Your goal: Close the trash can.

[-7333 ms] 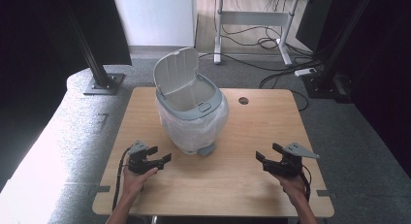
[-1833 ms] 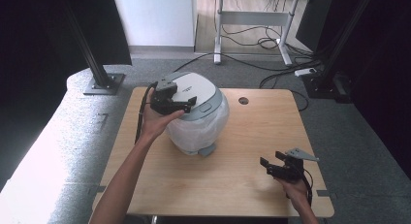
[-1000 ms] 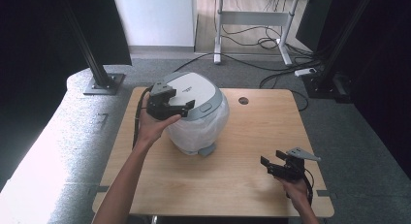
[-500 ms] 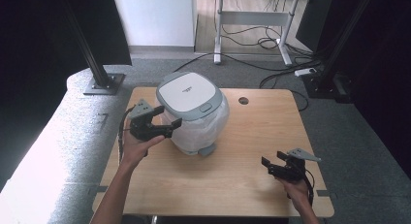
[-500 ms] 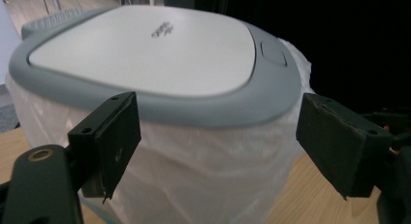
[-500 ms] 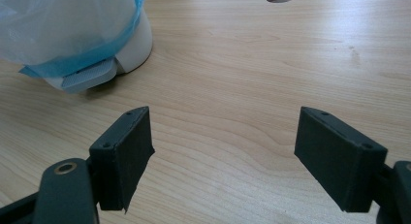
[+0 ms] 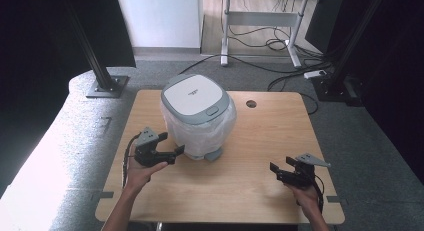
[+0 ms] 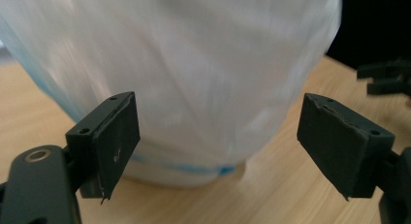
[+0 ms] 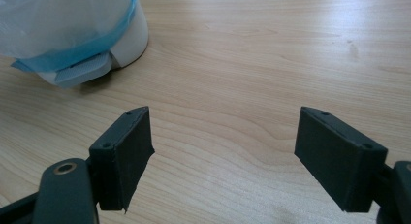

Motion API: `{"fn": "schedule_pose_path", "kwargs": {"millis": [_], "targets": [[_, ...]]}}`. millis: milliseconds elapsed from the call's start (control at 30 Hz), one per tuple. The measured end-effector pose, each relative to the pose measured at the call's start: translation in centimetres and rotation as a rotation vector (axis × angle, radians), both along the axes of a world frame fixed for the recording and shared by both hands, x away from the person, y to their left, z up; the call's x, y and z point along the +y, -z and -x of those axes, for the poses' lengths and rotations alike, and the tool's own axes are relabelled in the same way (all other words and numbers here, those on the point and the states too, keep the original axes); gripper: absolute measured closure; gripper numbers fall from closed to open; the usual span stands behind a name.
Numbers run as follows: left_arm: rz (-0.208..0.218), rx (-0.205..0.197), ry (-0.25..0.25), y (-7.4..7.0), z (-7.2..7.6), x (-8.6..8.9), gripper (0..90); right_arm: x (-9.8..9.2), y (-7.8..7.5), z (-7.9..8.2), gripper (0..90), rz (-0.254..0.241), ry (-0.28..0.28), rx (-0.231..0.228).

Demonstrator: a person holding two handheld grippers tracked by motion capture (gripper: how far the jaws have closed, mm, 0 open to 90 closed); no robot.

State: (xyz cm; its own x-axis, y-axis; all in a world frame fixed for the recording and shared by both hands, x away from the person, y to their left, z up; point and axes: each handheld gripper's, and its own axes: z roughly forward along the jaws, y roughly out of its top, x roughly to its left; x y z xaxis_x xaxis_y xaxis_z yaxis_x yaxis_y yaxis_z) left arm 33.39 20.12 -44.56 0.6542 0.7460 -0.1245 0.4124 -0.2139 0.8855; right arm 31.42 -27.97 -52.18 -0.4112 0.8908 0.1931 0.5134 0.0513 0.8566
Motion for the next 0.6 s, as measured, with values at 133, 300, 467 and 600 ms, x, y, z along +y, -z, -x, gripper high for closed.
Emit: {"fn": "schedule_pose_path", "kwargs": {"millis": [133,300,467,600], "targets": [[-0.006,0.049,0.002,2.1,-0.3,-0.2,15.1,0.1,0.2,-0.1,20.6,0.008,0.000,0.007],[-0.030,0.069,-0.006,3.3,-0.6,-0.4,15.1,0.1,0.4,-0.1,20.6,0.013,-0.001,0.013],[-0.038,0.090,-0.014,4.3,-0.8,-0.4,15.3,0.1,0.5,-0.2,20.6,0.017,0.003,0.015],[-0.043,0.108,-0.016,4.9,-0.9,-0.3,15.3,0.0,0.5,-0.1,20.6,0.018,0.004,0.013]]}}
